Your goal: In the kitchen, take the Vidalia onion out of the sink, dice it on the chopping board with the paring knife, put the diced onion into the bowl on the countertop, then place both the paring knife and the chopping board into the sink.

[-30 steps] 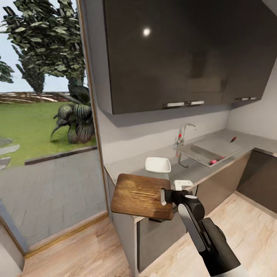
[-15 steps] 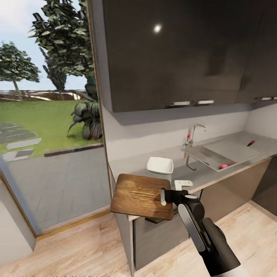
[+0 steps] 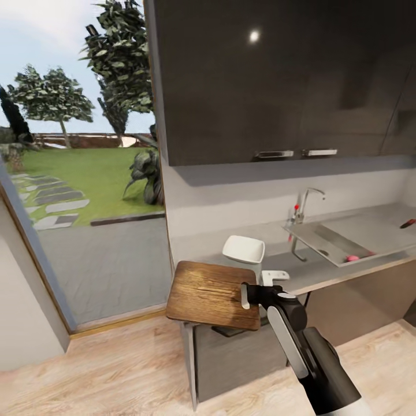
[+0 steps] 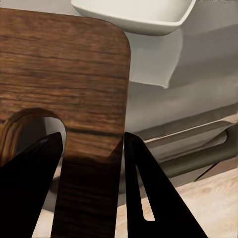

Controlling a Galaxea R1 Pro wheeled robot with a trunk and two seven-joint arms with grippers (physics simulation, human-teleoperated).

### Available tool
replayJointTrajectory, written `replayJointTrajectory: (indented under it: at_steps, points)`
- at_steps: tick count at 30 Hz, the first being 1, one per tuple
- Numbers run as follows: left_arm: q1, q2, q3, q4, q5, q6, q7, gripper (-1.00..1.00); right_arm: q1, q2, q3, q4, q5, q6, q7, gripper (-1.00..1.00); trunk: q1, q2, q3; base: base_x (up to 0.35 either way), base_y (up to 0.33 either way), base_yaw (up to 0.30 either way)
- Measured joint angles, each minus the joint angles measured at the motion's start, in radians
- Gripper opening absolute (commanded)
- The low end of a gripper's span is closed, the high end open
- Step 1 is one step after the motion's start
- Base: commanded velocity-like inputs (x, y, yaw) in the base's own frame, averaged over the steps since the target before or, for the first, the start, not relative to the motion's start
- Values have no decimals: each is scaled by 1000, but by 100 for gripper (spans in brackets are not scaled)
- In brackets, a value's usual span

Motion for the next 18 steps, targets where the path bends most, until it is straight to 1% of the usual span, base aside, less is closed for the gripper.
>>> replayJointTrajectory:
  at_steps: [11, 18]
  points:
    - [0, 0, 0, 1, 0, 0, 0, 100, 0, 0, 0, 0, 0, 0, 0, -100, 0, 1, -7, 0, -317, 246]
    - [0, 0, 0, 10, 0, -1, 0, 100, 0, 1, 0, 0, 0, 0, 0, -100, 0, 1, -12, 0, -317, 216]
